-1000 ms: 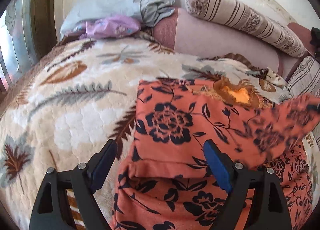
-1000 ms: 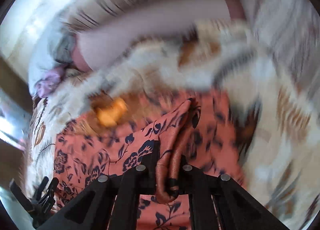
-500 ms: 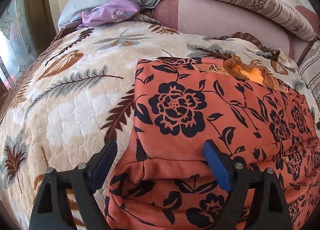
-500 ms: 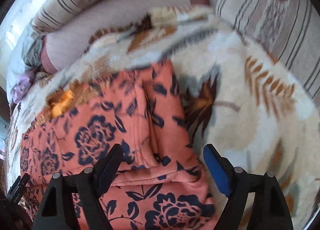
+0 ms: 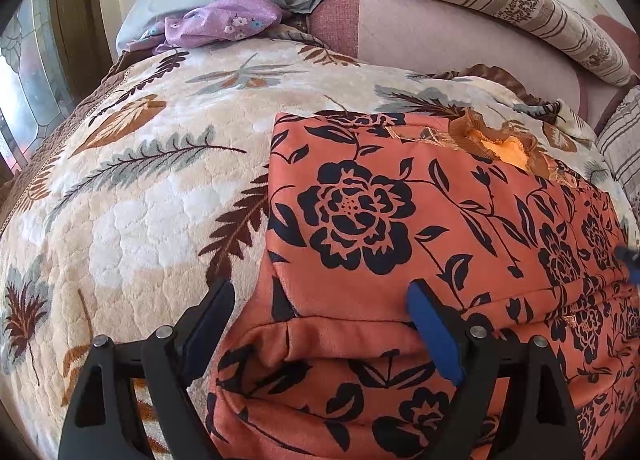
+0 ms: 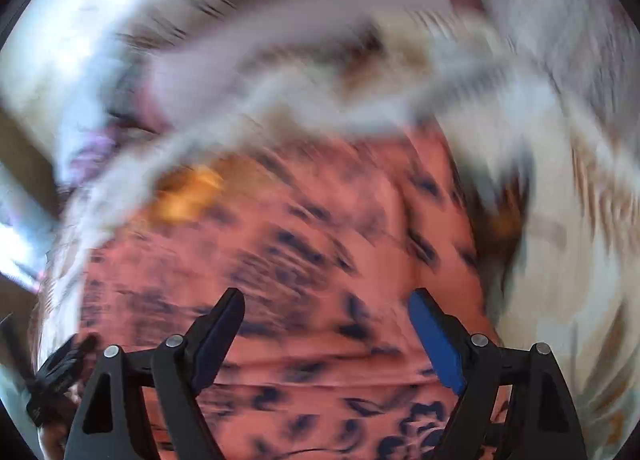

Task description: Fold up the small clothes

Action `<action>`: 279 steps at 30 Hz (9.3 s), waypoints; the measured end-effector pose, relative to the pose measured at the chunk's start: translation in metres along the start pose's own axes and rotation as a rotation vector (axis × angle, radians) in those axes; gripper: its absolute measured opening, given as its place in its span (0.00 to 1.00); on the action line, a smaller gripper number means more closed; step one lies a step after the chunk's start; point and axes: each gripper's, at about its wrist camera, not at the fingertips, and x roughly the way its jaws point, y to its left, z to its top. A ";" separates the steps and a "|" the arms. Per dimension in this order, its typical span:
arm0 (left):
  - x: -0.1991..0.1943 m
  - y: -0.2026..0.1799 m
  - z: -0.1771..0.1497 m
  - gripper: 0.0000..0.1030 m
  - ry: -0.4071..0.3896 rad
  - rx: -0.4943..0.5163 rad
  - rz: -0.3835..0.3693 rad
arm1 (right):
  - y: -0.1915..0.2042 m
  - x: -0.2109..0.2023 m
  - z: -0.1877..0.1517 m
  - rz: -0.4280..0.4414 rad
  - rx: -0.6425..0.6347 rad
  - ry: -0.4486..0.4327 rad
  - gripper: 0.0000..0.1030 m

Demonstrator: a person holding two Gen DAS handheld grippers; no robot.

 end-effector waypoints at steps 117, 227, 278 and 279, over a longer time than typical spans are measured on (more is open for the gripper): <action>-0.149 0.029 0.077 0.16 -0.145 -0.049 -0.299 | -0.091 -0.170 0.024 0.571 0.081 0.021 0.08; -0.269 0.003 -0.105 0.77 -0.269 0.156 -0.069 | 0.028 -0.297 -0.124 -0.499 -0.411 -0.467 0.78; -0.125 0.007 -0.099 0.86 0.075 0.023 0.097 | -0.013 -0.138 -0.097 0.344 -0.042 0.061 0.90; -0.125 0.008 -0.098 0.86 0.075 0.023 0.097 | -0.015 -0.123 -0.096 0.303 -0.046 0.095 0.90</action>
